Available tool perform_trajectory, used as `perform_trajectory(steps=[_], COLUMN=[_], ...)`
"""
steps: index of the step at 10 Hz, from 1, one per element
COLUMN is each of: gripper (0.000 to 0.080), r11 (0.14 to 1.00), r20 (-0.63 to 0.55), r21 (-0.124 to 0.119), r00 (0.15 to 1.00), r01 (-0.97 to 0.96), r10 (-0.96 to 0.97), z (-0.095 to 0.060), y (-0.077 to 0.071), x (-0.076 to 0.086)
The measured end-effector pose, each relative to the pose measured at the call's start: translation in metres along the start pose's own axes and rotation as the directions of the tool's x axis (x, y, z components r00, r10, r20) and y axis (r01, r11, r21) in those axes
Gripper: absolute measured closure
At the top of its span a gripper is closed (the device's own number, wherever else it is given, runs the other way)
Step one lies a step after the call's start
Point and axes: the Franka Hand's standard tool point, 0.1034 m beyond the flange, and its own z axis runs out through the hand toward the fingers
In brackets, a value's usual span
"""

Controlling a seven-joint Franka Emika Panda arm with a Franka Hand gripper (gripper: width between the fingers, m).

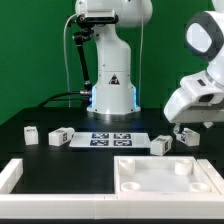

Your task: Assemble square table

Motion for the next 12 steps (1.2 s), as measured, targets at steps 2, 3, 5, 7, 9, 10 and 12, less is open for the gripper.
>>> perform_trajectory(steps=[2, 3, 5, 7, 9, 10, 12], gripper=[0.0151, 0.0151, 0.0151, 0.0151, 0.0151, 0.0151, 0.0397], r11=[1.0, 0.998, 0.992, 0.99, 0.989, 0.989, 0.989], r20=[0.138, 0.29, 0.353, 0.365, 0.367, 0.367, 0.368], r21=[-0.004, 0.033, 0.067, 0.072, 0.073, 0.073, 0.073], r00=[0.99, 0.957, 0.933, 0.927, 0.926, 0.926, 0.925], r01=[-0.012, -0.044, -0.103, -0.122, -0.125, -0.125, -0.126], r10=[0.013, 0.033, 0.073, 0.088, 0.09, 0.09, 0.09], z=[0.003, 0.005, 0.01, 0.016, 0.019, 0.02, 0.02], y=[0.001, -0.006, -0.009, -0.014, -0.012, -0.012, -0.011], x=[-0.001, -0.002, 0.014, 0.018, 0.018, 0.018, 0.018])
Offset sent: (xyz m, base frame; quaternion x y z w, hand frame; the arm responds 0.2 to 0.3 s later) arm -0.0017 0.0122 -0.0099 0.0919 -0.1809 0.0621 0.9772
